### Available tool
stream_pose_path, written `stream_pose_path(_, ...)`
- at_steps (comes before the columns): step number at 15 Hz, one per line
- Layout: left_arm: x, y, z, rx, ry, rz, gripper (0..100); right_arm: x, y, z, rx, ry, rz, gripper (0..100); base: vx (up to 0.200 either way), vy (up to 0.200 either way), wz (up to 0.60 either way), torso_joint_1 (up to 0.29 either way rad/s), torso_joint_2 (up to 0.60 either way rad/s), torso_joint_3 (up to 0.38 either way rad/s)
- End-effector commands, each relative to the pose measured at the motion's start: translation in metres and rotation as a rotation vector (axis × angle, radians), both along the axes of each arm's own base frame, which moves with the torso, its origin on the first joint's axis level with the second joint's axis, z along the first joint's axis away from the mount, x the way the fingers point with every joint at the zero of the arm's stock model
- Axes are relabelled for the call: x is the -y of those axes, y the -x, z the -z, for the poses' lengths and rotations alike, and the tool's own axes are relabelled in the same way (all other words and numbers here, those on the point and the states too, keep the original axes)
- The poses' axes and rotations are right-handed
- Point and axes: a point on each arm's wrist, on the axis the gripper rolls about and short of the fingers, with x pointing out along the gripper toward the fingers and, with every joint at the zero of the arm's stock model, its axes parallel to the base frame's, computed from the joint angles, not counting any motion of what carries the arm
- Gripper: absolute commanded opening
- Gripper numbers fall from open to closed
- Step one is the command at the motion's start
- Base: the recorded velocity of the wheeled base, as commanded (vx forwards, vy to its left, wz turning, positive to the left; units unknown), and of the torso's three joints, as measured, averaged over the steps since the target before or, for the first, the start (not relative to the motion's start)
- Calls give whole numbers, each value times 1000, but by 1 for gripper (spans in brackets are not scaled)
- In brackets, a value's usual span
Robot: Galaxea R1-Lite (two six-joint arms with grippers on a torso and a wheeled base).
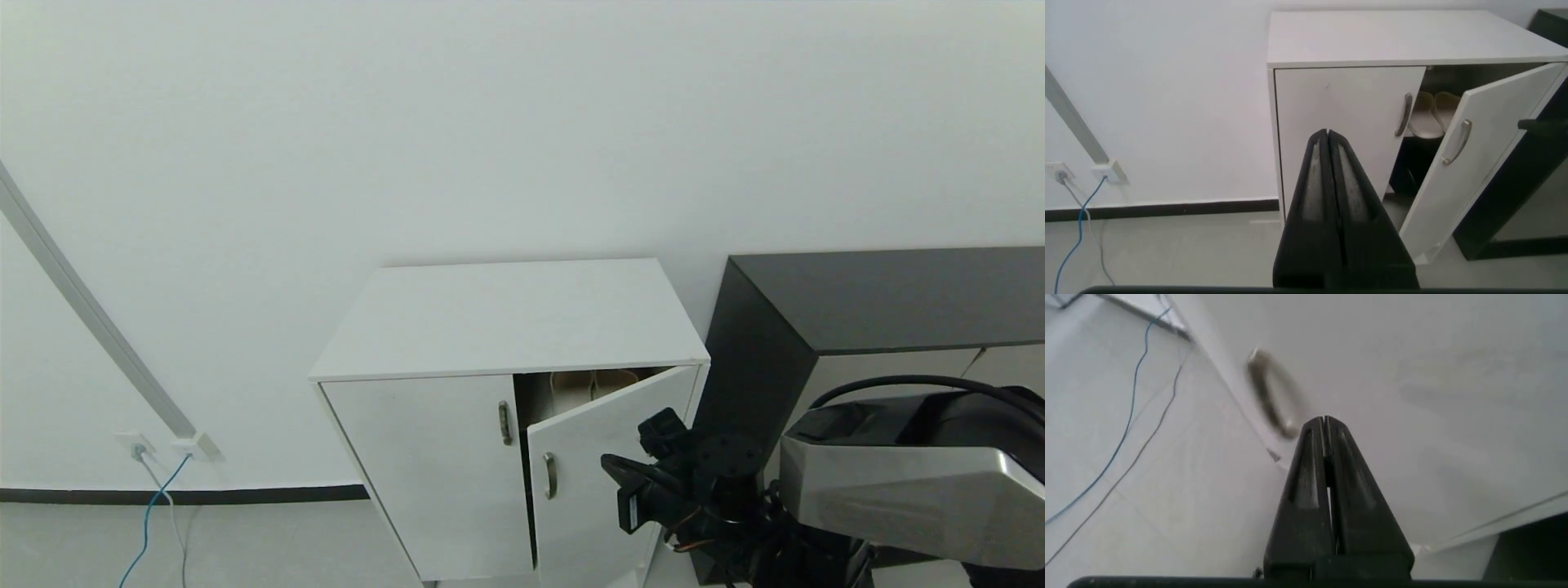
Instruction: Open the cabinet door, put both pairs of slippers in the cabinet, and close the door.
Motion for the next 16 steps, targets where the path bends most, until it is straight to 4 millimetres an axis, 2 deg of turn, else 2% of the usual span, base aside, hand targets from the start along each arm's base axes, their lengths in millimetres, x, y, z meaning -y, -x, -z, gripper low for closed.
stream_pose_path(1, 0, 0, 0, 0, 0, -1, 0, -3, -12, 4, 4, -4, 13, 0, 0, 0, 0, 0, 0, 0)
stream_pose_path(16, 0, 0, 0, -2, 0, -1, 0, -10, -63, 3, 5, -2, 72, 0, 0, 0, 0, 0, 0, 0)
